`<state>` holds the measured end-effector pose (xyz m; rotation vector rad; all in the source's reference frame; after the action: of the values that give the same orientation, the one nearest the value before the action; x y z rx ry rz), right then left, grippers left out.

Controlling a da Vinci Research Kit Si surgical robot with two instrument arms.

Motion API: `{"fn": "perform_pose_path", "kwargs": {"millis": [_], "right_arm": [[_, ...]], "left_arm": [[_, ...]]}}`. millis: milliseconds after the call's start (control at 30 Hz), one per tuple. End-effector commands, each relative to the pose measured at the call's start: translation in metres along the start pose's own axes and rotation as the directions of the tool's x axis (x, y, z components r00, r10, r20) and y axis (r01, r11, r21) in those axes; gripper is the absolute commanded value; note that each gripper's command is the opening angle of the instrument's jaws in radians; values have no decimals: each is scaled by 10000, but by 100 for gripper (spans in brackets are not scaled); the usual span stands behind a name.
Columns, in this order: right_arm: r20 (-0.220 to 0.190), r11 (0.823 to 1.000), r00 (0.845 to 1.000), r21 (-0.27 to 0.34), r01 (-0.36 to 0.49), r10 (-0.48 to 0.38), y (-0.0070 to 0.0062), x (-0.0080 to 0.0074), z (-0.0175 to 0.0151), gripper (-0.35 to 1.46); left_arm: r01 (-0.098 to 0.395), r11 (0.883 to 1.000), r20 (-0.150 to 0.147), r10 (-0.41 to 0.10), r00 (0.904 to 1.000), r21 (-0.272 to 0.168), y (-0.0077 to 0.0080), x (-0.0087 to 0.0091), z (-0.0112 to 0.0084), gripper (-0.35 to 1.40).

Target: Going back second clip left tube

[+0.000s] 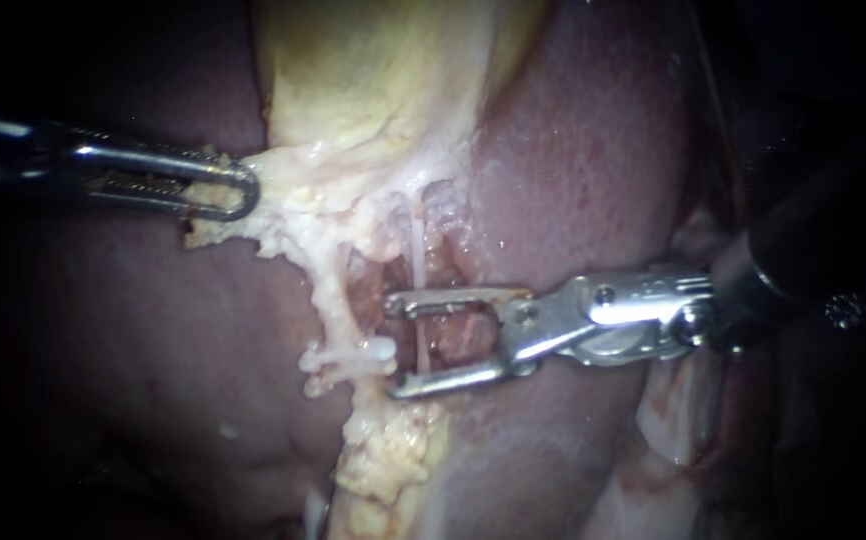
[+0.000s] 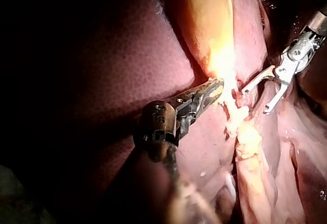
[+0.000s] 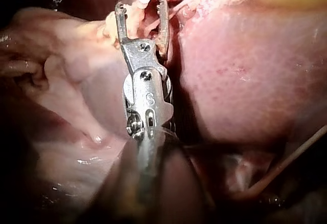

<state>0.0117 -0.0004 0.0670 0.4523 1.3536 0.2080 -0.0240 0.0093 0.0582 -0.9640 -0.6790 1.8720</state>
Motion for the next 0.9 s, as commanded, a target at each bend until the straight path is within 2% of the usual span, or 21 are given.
{"fn": "perform_pose_path", "kwargs": {"millis": [33, 167, 233, 400, 600, 900], "right_arm": [[176, 9999, 9998, 32, 132, -133, -3, 4, -8, 50], [1237, 9977, 9900, 127, 670, -681, -11, 27, -46, 50], [1523, 9965, 9848, 120, 822, -831, -12, 36, -58, 50], [1633, 9940, 9810, -118, 1084, -1050, -9, 50, -83, 50], [1704, 9932, 9795, -273, 1136, -1073, -8, 50, -91, 50], [1707, 9931, 9795, -284, 1134, -1069, -7, 49, -91, 50]], "left_arm": [[-1, 10000, 1, 1, 10000, 4, -1, 0, 1, -35], [-2, 10000, 1, 2, 10000, 4, -1, 0, 1, -35], [-2, 10000, 0, 2, 10000, 5, -1, 0, 1, -35], [-1, 10000, -3, 1, 10000, 11, -1, 0, 2, -35], [-5, 10000, -16, 5, 10000, 33, 0, -1, 6, -35], [-58, 10000, 31, 59, 10000, -55, -7, -7, 36, -35]]}}
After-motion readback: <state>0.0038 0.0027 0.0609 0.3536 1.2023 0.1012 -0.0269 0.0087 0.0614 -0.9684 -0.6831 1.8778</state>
